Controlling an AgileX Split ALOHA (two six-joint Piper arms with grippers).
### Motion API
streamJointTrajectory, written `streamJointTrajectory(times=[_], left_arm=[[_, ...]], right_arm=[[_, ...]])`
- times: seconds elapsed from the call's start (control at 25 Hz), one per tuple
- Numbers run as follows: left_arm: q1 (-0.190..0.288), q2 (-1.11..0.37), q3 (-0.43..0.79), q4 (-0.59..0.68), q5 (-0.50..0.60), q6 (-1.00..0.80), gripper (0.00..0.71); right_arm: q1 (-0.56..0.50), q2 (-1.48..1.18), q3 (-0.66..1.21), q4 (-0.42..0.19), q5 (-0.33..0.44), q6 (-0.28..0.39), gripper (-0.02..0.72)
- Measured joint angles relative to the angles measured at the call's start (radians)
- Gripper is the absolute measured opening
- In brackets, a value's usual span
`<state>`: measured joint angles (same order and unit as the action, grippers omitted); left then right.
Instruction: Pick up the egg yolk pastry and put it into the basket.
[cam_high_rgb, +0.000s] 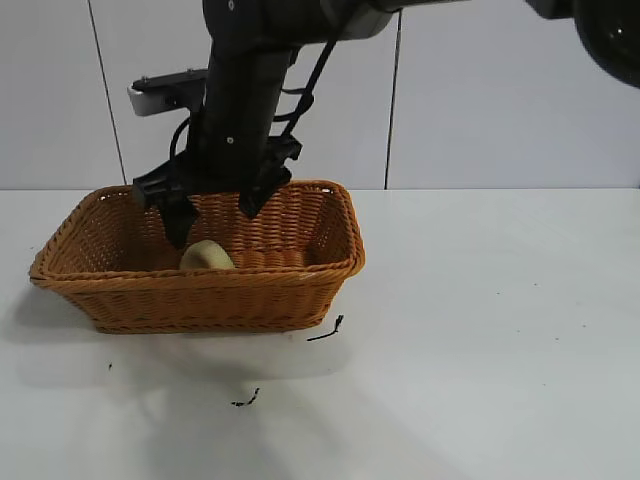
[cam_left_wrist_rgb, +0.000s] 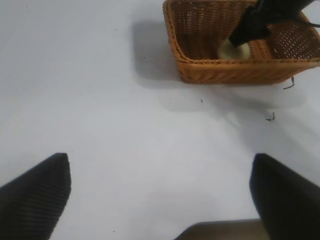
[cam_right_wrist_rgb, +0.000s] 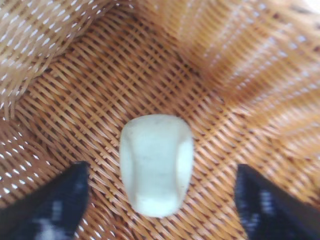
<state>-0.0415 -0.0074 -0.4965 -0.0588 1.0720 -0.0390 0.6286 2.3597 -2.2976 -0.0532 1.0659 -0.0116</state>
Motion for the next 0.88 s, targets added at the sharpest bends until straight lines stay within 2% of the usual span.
streamJointTrajectory(times=[0.24,0.64,0.76,0.88], left_arm=[[0.000,0.000,0.000,0.000,0.000,0.000,0.695],[0.000,0.000,0.000,0.000,0.000,0.000,0.695],[0.000,0.000,0.000,0.000,0.000,0.000,0.695],[0.000,0.000,0.000,0.000,0.000,0.000,0.695]], right_arm=[[-0.137,-0.010,-0.024,-0.001,0.038,-0.001,0.614],[-0.452,-0.010,-0.024,-0.003,0.099,-0.014,0.614],[-0.518,-0.010,-0.024,-0.001,0.139,-0.015,0.614],[-0.570,-0.010,-0.024,0.000,0.143,-0.015,0.614]])
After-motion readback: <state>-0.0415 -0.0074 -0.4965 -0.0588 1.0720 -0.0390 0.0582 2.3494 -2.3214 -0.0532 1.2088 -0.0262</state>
